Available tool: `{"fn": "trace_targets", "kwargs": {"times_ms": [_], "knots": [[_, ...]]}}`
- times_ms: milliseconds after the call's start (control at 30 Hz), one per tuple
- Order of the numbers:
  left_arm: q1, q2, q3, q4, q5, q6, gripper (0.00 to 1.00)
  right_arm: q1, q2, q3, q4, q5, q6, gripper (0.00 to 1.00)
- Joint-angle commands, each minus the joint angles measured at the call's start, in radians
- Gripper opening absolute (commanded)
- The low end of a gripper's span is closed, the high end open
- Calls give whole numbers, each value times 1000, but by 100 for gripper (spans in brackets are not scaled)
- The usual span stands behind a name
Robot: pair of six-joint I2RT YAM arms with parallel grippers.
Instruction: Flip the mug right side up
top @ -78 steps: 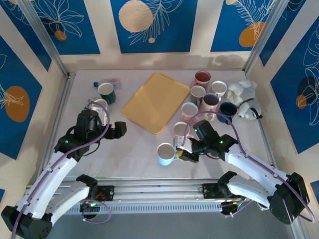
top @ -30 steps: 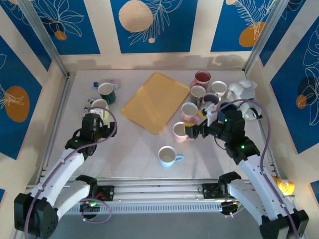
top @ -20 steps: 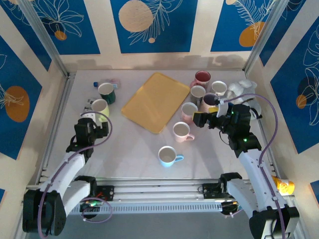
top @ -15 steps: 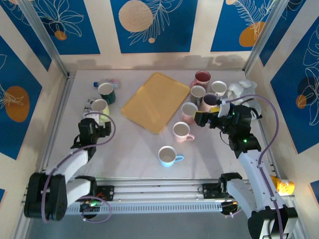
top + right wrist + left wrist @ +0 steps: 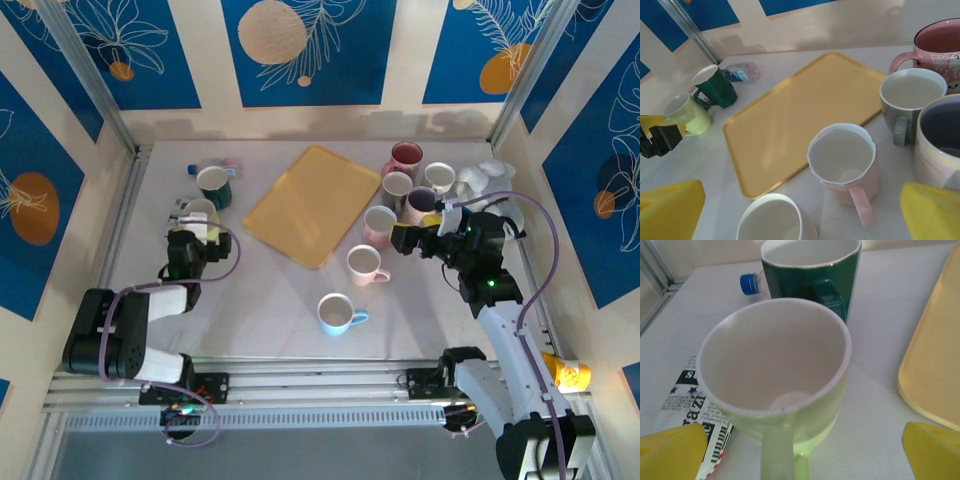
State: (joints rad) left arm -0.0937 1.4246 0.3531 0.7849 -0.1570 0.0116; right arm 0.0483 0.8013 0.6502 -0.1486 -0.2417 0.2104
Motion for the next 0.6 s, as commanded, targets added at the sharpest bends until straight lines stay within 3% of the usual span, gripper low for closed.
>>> {"fn": "trace_targets", "kwargs": {"times_ms": [0,167,567], "knots": [[8,61,-42,201,10,23,100,-10,3,-14,28,8,-24,100],[9,145,-56,311,7,25,100,-22,4,-20,22,32,-50,100],[10,139,-2,196,-49,6,100,-33,50,-64,60,167,-104,99]]}}
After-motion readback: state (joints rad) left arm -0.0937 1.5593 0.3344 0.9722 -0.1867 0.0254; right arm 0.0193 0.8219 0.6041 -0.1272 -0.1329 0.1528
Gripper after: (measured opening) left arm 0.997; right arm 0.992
